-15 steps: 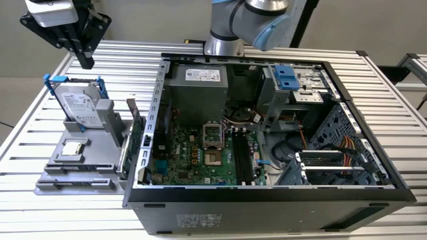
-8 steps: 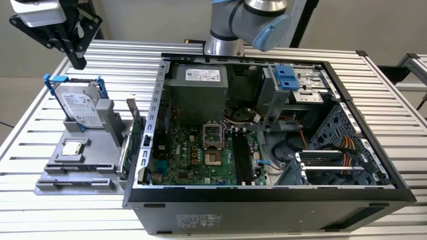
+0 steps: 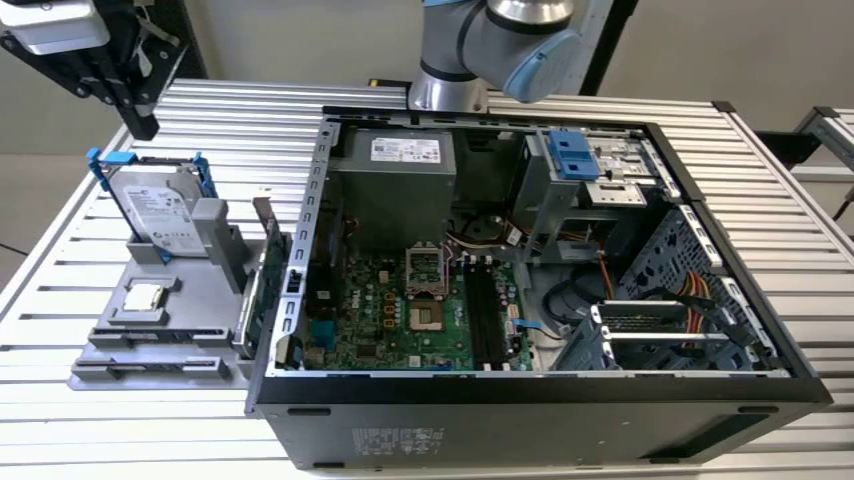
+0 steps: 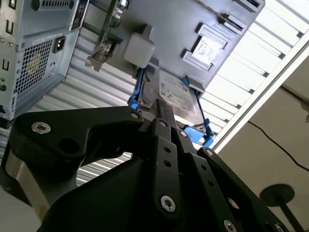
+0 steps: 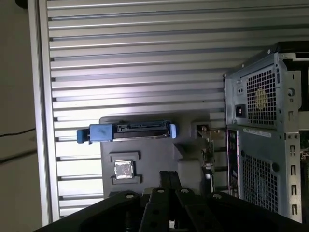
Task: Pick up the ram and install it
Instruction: 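Reach for the ram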
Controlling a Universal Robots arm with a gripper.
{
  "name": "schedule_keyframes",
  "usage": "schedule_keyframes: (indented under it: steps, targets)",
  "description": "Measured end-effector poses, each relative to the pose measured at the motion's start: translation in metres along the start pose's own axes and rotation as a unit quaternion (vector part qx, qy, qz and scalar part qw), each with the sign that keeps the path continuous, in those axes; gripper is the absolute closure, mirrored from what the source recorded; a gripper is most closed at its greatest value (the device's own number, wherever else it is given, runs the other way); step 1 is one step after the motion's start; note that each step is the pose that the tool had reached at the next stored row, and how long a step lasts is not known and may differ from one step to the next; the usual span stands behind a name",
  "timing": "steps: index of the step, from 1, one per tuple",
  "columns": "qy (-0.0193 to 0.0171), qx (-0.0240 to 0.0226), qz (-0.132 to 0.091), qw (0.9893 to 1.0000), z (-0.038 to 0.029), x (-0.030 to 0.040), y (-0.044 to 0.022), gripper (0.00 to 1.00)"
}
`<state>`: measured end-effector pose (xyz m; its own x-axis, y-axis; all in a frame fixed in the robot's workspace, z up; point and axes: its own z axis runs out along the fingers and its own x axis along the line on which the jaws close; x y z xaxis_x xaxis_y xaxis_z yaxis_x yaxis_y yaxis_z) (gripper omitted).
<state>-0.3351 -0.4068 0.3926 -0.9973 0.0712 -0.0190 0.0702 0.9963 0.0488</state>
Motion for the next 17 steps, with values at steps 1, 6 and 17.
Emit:
schedule_keyframes:
  steps: [1,6,17]
  targets:
    - [0.0,0.0,0.0,1.0,-0.0001,0.0013,-0.0004,1.0]
    - [0.0,0.0,0.0,1.0,-0.0003,0.0058,-0.0026,1.0]
    - [0.0,0.0,0.0,1.0,-0.0006,0.0129,-0.0065,1.0]
